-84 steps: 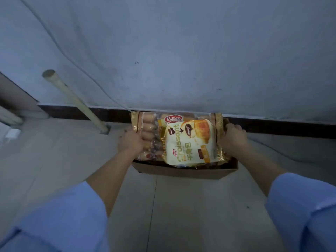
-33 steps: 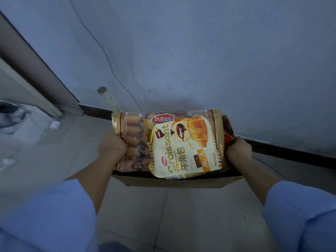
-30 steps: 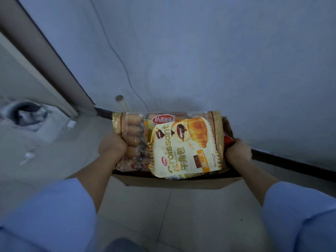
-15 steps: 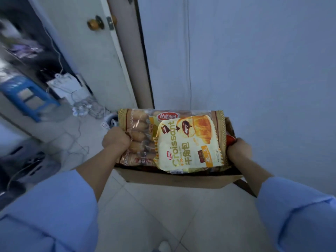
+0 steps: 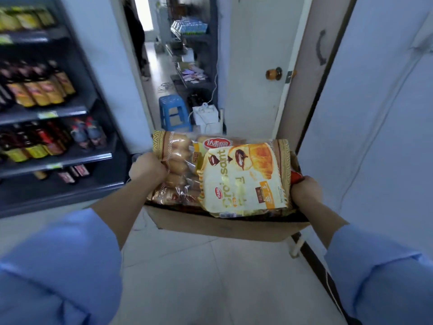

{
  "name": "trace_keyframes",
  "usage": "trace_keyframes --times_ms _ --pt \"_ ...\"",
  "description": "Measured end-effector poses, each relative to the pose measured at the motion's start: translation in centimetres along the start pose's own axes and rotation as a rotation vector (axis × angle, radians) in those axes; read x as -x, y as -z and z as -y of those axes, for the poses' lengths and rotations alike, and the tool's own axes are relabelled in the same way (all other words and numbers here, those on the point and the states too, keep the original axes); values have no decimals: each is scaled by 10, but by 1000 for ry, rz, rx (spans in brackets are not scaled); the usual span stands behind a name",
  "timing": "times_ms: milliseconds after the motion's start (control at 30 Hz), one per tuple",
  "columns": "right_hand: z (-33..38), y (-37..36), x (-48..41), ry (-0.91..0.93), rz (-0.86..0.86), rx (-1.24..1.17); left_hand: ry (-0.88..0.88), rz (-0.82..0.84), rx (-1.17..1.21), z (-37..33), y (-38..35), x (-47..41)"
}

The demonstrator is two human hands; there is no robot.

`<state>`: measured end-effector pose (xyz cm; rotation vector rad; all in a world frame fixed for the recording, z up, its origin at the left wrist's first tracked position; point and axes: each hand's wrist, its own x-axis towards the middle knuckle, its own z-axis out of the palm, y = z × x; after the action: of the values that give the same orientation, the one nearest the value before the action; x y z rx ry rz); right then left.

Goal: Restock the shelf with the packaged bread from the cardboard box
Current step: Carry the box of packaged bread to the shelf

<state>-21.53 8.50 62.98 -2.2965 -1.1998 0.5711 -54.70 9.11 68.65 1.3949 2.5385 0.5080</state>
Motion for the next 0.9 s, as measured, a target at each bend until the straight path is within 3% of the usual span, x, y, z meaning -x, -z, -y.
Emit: trace_keyframes --times_ms 500,900 --pt "276 -229 67 419 263 128 430 -144 58 251 99 -139" --pt "488 -388 107 655 495 111 789 -286 77 371 152 -225"
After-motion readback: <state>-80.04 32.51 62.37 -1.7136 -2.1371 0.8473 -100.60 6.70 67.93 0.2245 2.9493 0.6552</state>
